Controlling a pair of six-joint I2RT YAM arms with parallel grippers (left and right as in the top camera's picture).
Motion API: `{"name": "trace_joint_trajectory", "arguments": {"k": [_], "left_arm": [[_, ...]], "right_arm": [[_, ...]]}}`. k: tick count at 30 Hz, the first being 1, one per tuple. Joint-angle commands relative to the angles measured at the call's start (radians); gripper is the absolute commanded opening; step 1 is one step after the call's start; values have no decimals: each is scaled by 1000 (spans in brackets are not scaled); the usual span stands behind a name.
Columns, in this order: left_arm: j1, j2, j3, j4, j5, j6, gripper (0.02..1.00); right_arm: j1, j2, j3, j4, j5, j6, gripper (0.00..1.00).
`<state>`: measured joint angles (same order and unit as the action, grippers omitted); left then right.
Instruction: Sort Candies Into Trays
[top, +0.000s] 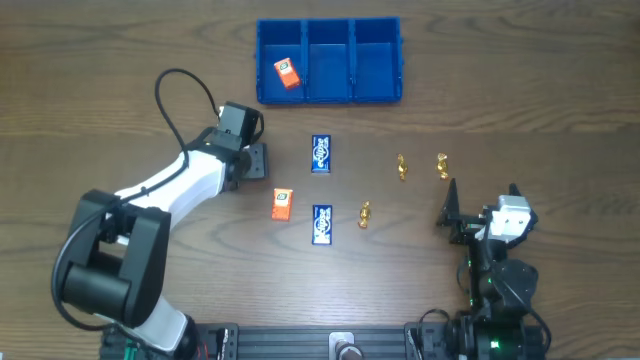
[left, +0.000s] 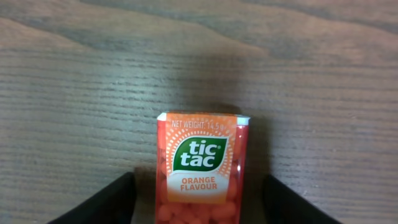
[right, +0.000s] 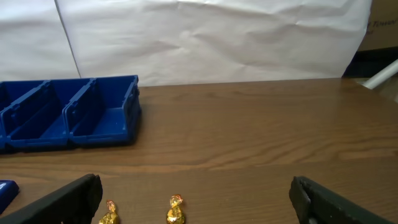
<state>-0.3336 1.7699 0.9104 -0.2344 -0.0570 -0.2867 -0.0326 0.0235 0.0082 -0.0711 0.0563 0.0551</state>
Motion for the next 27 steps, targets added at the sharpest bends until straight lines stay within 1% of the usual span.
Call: {"name": "trace_joint_trajectory", "arguments": {"k": [1, 2, 3, 4, 8, 10, 13, 15, 17, 19, 23, 27], "left_arm": [[8, 25, 2, 1, 6, 14, 538], [8, 25, 2, 1, 6, 14, 492], [8, 25, 2, 1, 6, 14, 415], [8, 25, 2, 1, 6, 14, 360], [8, 24, 6, 0, 6, 13, 290], [8, 15, 30, -19, 14, 10, 275], [5, -12, 169, -155, 23, 10, 261], [-9, -30, 314, -264, -3, 2, 261], [-34, -29, 496, -349, -55, -5, 264], [-49, -10, 629, -357, -85, 6, 264], [-47, 136, 942, -409, -80, 33, 259], [-37, 315, 1158, -515, -49, 32, 264]], "right_arm": [[-2, -5, 0, -9, 2, -11, 998], [-2, -5, 0, -9, 2, -11, 998], [-2, -5, 0, -9, 2, -11, 998], [-2, -5, 0, -9, 2, -11, 998], [-2, -5, 0, -9, 2, -11, 998], [-2, -5, 0, -9, 2, -11, 998], [-2, -5, 0, -9, 2, -11, 998], [-2, -5, 0, -9, 2, -11, 998], [-2, -5, 0, -9, 2, -11, 998], [-2, -5, 0, -9, 2, -11, 998], [-2, -5, 0, -9, 2, -11, 998], [-2, -5, 0, -9, 2, -11, 998]]}}
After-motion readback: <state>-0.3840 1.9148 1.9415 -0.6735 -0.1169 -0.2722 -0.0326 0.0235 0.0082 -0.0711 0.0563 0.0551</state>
